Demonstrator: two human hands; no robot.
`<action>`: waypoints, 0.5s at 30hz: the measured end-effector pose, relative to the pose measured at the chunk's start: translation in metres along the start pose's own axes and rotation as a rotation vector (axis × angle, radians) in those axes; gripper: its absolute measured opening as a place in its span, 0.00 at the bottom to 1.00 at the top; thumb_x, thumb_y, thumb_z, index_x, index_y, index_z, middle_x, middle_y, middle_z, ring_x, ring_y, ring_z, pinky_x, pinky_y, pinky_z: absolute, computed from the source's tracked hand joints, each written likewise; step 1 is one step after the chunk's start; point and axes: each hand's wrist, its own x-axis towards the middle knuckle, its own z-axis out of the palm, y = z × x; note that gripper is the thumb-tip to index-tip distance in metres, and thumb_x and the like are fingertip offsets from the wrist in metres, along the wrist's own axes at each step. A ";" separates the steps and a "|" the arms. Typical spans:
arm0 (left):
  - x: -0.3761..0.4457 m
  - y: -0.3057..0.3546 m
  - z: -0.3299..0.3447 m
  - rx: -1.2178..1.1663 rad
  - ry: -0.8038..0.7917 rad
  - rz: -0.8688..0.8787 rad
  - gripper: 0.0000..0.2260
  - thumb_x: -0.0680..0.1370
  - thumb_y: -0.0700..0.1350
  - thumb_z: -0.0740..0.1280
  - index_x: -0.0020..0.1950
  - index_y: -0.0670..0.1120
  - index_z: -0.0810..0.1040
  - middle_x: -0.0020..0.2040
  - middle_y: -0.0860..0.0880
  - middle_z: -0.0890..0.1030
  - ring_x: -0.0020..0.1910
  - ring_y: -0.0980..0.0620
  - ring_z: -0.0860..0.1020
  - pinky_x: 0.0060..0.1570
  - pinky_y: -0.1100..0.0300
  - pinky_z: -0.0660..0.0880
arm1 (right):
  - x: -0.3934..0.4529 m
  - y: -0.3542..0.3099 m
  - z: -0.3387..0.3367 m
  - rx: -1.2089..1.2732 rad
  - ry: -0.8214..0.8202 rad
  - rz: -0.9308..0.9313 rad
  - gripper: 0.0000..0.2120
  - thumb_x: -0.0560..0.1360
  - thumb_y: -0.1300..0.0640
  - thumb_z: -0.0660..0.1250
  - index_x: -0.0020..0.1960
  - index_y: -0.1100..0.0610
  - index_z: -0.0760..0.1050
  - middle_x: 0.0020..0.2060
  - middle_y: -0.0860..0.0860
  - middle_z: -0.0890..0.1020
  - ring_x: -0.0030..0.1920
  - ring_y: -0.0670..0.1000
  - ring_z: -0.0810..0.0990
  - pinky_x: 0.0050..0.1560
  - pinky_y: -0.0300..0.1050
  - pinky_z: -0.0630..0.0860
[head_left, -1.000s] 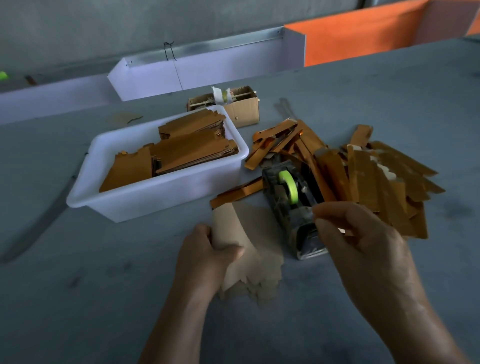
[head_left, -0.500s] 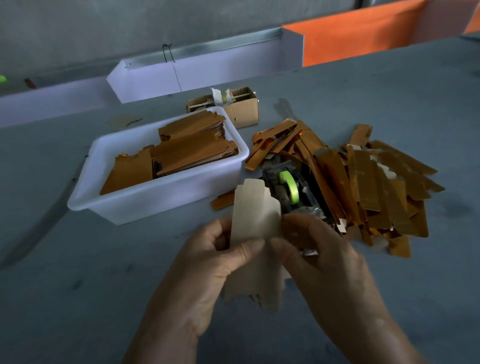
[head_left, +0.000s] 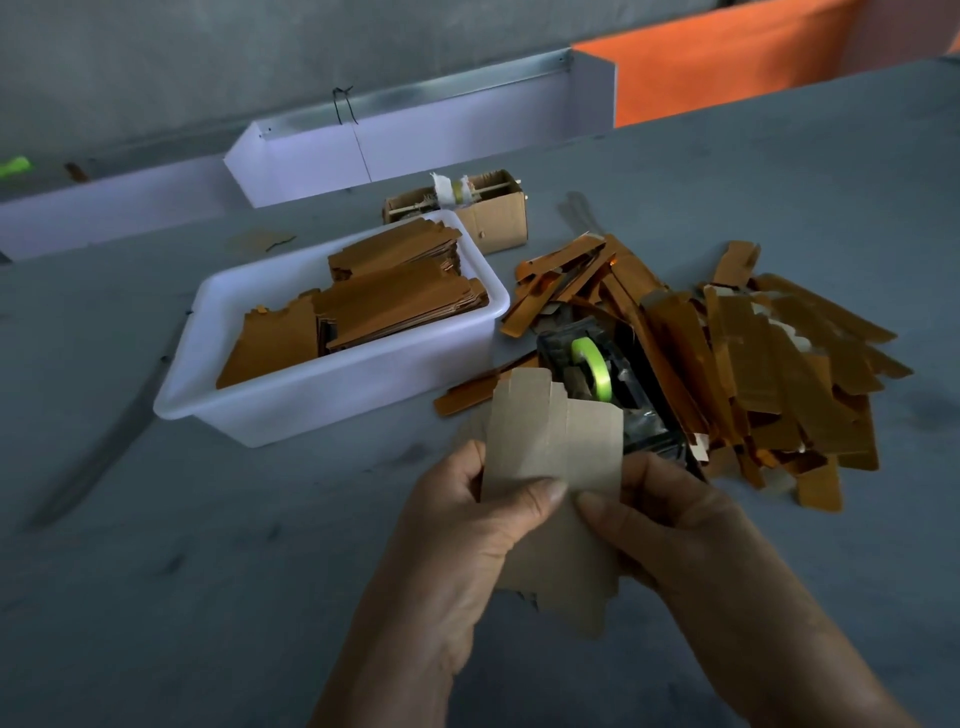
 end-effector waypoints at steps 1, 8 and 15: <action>0.001 -0.001 0.001 0.016 0.018 0.005 0.19 0.62 0.51 0.76 0.50 0.48 0.81 0.41 0.51 0.86 0.40 0.54 0.84 0.36 0.64 0.75 | 0.000 0.000 0.000 -0.034 0.014 -0.006 0.05 0.71 0.62 0.69 0.46 0.56 0.80 0.37 0.52 0.84 0.39 0.48 0.82 0.37 0.41 0.79; 0.000 -0.005 0.017 0.089 0.156 0.096 0.07 0.70 0.43 0.75 0.44 0.53 0.81 0.38 0.52 0.84 0.36 0.55 0.82 0.32 0.62 0.77 | -0.009 -0.005 0.009 -0.516 0.241 -0.258 0.09 0.65 0.43 0.68 0.42 0.43 0.71 0.38 0.34 0.79 0.37 0.37 0.78 0.33 0.29 0.73; -0.010 0.000 0.024 0.061 0.085 0.095 0.07 0.72 0.54 0.70 0.43 0.51 0.82 0.38 0.45 0.84 0.40 0.43 0.82 0.37 0.50 0.80 | -0.011 -0.005 0.013 -0.195 0.084 -0.276 0.19 0.67 0.38 0.60 0.47 0.53 0.72 0.35 0.50 0.84 0.34 0.50 0.84 0.35 0.44 0.81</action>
